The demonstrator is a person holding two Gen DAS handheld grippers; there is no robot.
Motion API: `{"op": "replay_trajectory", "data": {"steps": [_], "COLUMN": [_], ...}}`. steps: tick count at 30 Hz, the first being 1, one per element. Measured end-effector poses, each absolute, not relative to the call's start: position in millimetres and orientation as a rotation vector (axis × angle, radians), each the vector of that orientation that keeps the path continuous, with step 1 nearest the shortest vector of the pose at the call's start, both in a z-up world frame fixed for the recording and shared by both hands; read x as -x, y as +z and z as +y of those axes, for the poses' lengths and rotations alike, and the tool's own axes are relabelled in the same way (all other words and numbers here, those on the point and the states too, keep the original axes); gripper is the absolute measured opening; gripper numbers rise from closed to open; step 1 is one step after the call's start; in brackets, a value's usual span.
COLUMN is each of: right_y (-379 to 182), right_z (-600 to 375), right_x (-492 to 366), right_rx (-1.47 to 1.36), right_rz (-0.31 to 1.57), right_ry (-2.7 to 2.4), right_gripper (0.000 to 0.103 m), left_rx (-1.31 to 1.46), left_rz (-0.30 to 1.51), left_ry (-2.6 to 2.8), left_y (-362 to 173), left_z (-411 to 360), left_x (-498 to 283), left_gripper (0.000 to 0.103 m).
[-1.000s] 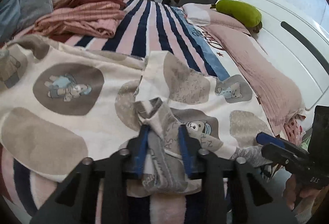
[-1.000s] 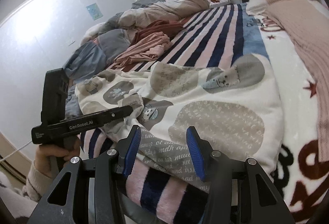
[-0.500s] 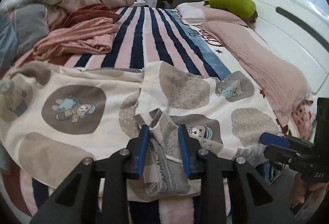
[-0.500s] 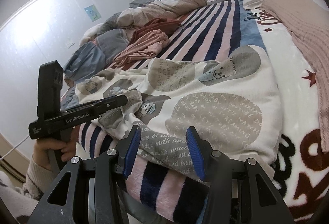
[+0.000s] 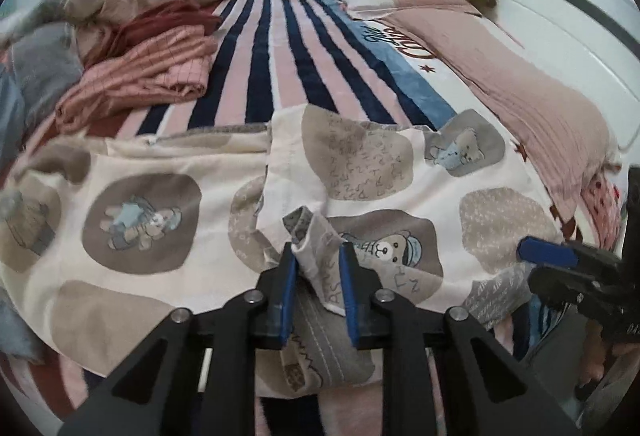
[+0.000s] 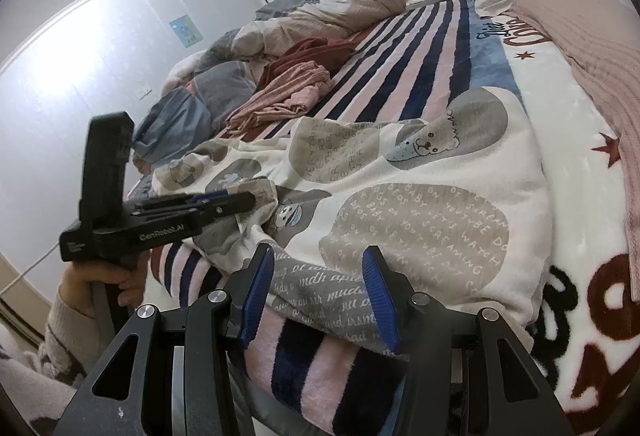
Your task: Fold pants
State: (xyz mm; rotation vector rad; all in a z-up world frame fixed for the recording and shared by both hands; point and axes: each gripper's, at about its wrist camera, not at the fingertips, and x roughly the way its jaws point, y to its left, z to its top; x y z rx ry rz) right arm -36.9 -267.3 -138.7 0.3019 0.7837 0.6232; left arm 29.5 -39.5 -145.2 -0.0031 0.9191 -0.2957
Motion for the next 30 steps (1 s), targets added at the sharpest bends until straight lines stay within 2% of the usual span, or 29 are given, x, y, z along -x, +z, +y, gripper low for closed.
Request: {"op": "replay_trajectory", "data": {"steps": [2, 5, 11, 25, 29, 30], "right_y": [-139, -139, -136, -121, -120, -120], "right_z": [-269, -269, -275, -269, -268, -269], "right_x": [36, 37, 41, 60, 62, 61], "right_rx": [-0.315, -0.311, -0.313, -0.262, -0.255, -0.257], "right_rz": [0.78, 0.78, 0.773, 0.774, 0.773, 0.773], "right_ry": [0.627, 0.626, 0.604, 0.55, 0.548, 0.546], "right_gripper": [0.042, 0.042, 0.042, 0.042, 0.043, 0.043], "left_rx": [0.044, 0.058, 0.113, 0.205, 0.199, 0.208], "left_rz": [0.911, 0.869, 0.853, 0.933, 0.88, 0.864], "left_ry": [-0.289, -0.271, -0.241, -0.259, -0.265, -0.257], "left_y": [-147, -141, -134, -165, -148, -143], "left_z": [-36, -33, -13, 9, 23, 30], "left_x": [-31, -23, 8, 49, 54, 52], "left_gripper": [0.004, 0.001, 0.001, 0.002, 0.03, 0.031]}}
